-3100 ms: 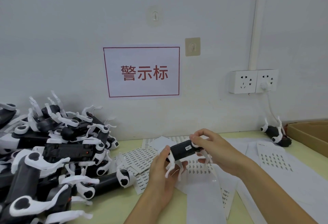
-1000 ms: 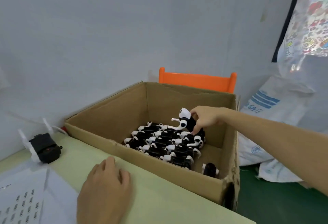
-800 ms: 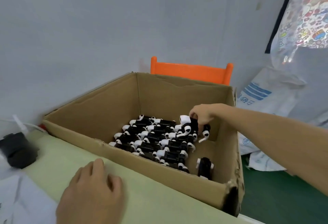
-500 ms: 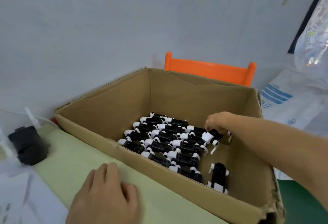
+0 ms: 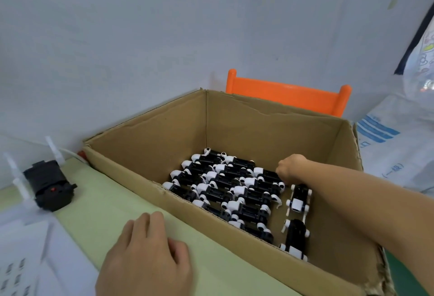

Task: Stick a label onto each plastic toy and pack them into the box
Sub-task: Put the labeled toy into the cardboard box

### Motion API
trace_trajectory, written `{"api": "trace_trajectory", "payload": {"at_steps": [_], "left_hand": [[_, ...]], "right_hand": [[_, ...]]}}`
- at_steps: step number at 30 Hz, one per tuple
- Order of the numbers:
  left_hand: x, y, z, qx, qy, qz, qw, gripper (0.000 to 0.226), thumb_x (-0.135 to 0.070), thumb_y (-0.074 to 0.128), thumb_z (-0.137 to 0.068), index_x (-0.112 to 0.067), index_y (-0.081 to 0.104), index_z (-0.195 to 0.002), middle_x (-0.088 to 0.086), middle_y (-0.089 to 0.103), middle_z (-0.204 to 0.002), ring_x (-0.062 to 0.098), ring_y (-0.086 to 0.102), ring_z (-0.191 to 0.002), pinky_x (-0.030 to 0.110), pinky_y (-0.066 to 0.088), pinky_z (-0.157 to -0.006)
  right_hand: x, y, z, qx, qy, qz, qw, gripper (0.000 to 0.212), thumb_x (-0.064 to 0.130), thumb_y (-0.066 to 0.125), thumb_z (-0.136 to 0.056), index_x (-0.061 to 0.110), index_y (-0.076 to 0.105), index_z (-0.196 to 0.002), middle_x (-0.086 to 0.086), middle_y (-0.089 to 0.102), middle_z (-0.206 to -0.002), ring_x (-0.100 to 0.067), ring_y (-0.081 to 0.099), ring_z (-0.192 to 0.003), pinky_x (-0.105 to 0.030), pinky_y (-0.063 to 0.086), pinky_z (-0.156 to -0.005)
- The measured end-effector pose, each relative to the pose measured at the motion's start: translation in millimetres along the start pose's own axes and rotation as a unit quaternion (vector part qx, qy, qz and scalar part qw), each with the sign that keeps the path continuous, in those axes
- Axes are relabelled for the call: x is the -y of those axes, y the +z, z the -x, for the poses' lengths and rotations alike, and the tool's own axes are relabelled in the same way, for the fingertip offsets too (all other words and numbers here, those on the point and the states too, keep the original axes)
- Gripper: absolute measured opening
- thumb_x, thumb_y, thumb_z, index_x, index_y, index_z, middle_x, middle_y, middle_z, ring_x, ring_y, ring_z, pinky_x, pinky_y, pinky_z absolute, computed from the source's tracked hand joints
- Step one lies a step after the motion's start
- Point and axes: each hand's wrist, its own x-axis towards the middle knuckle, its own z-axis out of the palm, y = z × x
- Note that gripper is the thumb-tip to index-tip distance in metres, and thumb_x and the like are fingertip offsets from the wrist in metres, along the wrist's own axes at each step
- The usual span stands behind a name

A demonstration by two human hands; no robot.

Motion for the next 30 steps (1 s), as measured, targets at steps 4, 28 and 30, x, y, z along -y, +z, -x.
{"api": "trace_trajectory", "payload": {"at_steps": [4,28,30], "left_hand": [[-15,-8,1,-0.047,-0.061,0.025,0.997,0.037,-0.028,0.030,-0.067,-0.002,0.056,-0.068,0.014,0.057,-0.064,0.035,0.059,-0.057,0.041,0.048,-0.047],[6,-91,13,-0.369,-0.242,0.596,0.671,0.038,0.010,0.039,-0.087,-0.011,0.065,-0.069,0.002,0.073,-0.086,0.014,0.068,-0.090,0.031,0.052,-0.081],[-1,-117,15,-0.348,-0.182,0.601,0.696,0.037,0.011,0.038,-0.087,-0.009,0.064,-0.071,0.007,0.072,-0.084,0.020,0.068,-0.090,0.034,0.055,-0.082]], "right_hand": [[21,-28,17,-0.085,-0.072,-0.057,0.992,0.049,0.005,0.052,-0.093,0.027,0.056,-0.137,-0.006,0.053,-0.137,-0.030,0.058,-0.117,-0.037,0.051,-0.088],[261,-83,249,-0.412,-0.280,-0.509,0.702,0.011,0.029,0.043,-0.089,0.034,0.050,-0.095,0.015,0.057,-0.097,-0.009,0.050,-0.093,-0.030,0.037,-0.074],[264,-80,245,-0.408,-0.261,-0.458,0.746,0.024,0.037,0.041,-0.092,0.039,0.052,-0.114,0.021,0.050,-0.123,-0.006,0.042,-0.120,-0.028,0.034,-0.093]]}}
